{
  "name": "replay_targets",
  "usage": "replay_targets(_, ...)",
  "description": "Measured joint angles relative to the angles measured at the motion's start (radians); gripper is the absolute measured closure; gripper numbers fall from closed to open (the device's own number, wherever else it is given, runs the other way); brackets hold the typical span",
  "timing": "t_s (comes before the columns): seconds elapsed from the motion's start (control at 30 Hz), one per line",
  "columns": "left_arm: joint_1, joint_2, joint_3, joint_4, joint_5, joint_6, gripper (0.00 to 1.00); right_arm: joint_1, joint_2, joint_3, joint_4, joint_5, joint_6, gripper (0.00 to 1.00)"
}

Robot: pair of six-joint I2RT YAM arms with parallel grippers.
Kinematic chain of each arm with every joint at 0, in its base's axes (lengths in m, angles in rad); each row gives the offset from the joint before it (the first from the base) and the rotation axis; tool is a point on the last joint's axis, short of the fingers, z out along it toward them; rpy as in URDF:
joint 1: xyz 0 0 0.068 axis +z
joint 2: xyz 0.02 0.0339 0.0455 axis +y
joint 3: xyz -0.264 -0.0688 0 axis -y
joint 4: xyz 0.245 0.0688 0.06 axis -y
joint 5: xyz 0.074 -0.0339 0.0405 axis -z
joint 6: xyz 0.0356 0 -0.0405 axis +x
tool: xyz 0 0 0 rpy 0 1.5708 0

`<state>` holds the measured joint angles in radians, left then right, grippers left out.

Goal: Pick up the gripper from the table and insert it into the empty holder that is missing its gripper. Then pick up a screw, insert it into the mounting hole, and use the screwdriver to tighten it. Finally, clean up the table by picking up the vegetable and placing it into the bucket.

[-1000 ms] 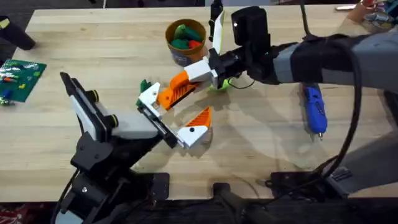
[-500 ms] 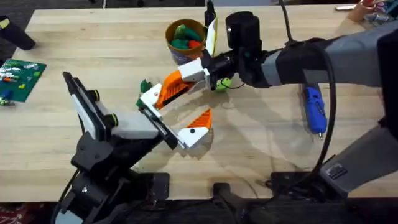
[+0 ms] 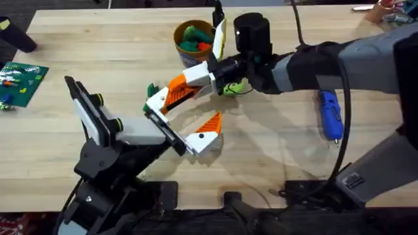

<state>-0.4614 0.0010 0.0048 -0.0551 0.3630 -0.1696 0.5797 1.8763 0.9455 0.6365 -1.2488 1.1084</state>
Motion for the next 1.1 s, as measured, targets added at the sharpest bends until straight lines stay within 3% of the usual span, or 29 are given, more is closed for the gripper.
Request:
replay_targets(0.07, 0.000, 0.000, 0.000, 0.000, 0.000, 0.000, 0.017, 0.000, 0.000, 0.000, 0.000, 0.000, 0.003, 0.957)
replay_targets(0.13, 0.000, 0.000, 0.000, 0.002, -0.001, 0.004, 0.017, 0.002, 0.001, 0.000, -0.005, 0.011, 0.004, 0.777)
replay_targets(0.27, 0.000, 0.000, 0.000, 0.007, -0.013, 0.030, 0.017, 0.007, 0.021, -0.001, -0.019, 0.037, -0.001, 0.190)
replay_targets(0.3, 0.000, 0.000, 0.000, 0.012, -0.018, 0.034, 0.017, 0.007, 0.028, -0.003, -0.022, 0.041, -0.004, 0.069)
replay_targets(0.33, 0.000, 0.000, 0.000, 0.011, -0.020, 0.035, 0.017, 0.006, 0.035, -0.005, -0.024, 0.042, -0.005, 0.023)
replay_targets(0.67, -0.003, 0.000, 0.000, 0.003, 0.017, 0.042, 0.017, -0.022, 0.039, -0.008, -0.016, 0.028, -0.005, 0.009)
replay_targets(1.1, -0.009, 0.000, 0.000, 0.005, 0.064, 0.042, 0.017, -0.152, 0.039, -0.008, -0.015, -0.065, -0.008, 0.007)
